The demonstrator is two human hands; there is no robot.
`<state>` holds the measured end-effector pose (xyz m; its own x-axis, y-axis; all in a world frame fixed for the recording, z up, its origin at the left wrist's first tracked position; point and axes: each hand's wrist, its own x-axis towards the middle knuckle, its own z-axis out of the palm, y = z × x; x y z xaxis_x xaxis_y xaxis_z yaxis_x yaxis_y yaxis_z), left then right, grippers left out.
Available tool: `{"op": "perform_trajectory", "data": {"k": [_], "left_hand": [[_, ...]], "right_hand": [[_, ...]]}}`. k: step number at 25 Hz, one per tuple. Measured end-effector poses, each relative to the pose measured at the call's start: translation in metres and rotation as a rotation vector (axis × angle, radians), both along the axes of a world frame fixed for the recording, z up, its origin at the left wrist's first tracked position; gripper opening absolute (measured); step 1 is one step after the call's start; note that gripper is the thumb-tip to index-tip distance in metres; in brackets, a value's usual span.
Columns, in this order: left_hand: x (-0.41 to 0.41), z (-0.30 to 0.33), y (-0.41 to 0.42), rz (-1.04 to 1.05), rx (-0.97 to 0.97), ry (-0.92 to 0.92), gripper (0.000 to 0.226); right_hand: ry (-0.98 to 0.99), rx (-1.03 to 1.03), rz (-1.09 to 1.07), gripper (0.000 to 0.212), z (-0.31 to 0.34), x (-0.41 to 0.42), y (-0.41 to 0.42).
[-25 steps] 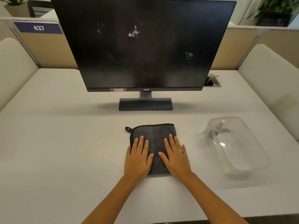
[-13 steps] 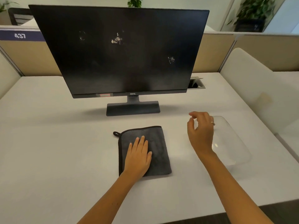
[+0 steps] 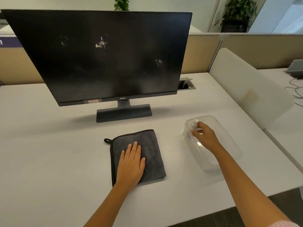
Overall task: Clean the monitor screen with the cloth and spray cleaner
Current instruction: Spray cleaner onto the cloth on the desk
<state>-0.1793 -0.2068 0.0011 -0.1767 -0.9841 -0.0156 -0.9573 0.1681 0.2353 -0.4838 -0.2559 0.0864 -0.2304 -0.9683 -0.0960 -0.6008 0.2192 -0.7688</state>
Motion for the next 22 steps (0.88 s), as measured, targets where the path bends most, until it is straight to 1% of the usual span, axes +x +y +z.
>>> {"op": "perform_trajectory", "data": {"k": [5,8,12,14,16,19,22], "left_hand": [[0.0,0.001,0.0,-0.009,-0.011,0.029,0.06],[0.001,0.001,0.001,-0.011,-0.015,0.029,0.06],[0.001,0.001,0.001,-0.01,-0.014,0.031,0.061],[0.001,0.001,0.001,-0.009,-0.014,0.026,0.061],[0.001,0.0,0.0,-0.003,-0.011,0.024,0.061],[0.002,0.0,0.0,-0.002,-0.011,0.019,0.061],[0.002,0.0,0.0,-0.003,-0.009,0.019,0.061]], "right_hand": [[-0.012,-0.074,-0.056,0.022,-0.004,0.0,-0.003],[0.019,-0.128,-0.109,0.017,0.0,0.003,0.0],[-0.005,-0.388,-0.191,0.018,0.032,0.011,0.004],[-0.064,-0.466,-0.193,0.02,0.054,0.019,0.0],[-0.159,-0.423,-0.112,0.024,0.069,0.03,-0.006],[-0.446,-0.252,0.035,0.022,0.074,0.059,-0.01],[-0.742,-0.094,0.005,0.022,0.058,0.089,-0.007]]}}
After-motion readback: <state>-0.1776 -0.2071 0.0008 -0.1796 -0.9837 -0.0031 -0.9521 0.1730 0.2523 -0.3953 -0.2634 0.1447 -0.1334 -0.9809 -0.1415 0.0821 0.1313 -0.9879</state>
